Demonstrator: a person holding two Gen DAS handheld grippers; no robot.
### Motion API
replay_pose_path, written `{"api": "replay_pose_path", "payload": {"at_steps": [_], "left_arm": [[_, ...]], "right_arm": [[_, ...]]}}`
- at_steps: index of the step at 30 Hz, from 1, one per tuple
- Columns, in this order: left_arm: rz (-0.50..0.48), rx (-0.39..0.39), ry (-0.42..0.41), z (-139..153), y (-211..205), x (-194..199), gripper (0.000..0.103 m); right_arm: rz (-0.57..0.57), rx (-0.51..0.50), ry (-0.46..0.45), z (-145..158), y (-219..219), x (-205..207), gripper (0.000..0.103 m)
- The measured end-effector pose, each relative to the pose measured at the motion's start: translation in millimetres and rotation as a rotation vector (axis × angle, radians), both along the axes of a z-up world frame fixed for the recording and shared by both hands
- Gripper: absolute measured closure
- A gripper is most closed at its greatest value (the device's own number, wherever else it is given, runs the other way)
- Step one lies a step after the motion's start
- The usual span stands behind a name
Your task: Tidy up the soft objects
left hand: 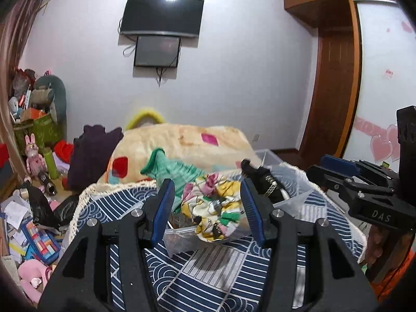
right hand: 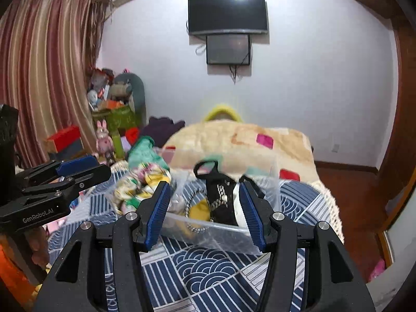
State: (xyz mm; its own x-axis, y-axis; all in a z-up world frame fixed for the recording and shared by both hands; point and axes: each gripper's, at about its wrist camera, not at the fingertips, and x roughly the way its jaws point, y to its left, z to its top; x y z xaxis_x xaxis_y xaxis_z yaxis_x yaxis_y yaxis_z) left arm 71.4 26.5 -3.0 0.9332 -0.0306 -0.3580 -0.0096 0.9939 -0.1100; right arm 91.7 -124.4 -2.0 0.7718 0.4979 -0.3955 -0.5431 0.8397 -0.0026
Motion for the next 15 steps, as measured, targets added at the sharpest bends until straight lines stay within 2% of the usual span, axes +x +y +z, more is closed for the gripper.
{"api": "replay_pose_path", "payload": {"at_steps": [5,9,11,13,15], "left_arm": [[-0.019,0.004,-0.063,16.0,-6.7,-25.1,0.050],[-0.032,0.006,-0.100,22.2,-13.1,-41.3,0.042],[-0.035,0.015,-0.111,22.9,-18.2,-47.7,0.038],[-0.034,0.018,-0.123,21.9,-22.2,-52.5,0.031],[-0.034,0.017,-0.131,19.5,-24.9,-55.3,0.025]], "right_arm": [[0.009,0.048,-0.057,16.5,-10.9,-20.2,0.050],[0.011,0.068,-0.093,21.8,-16.7,-35.7,0.045],[0.015,0.079,-0.103,23.0,-18.9,-40.9,0.036],[0.008,0.089,-0.120,22.9,-20.3,-47.1,0.021],[-0.002,0.098,-0.142,21.7,-22.3,-53.7,0.020]]}}
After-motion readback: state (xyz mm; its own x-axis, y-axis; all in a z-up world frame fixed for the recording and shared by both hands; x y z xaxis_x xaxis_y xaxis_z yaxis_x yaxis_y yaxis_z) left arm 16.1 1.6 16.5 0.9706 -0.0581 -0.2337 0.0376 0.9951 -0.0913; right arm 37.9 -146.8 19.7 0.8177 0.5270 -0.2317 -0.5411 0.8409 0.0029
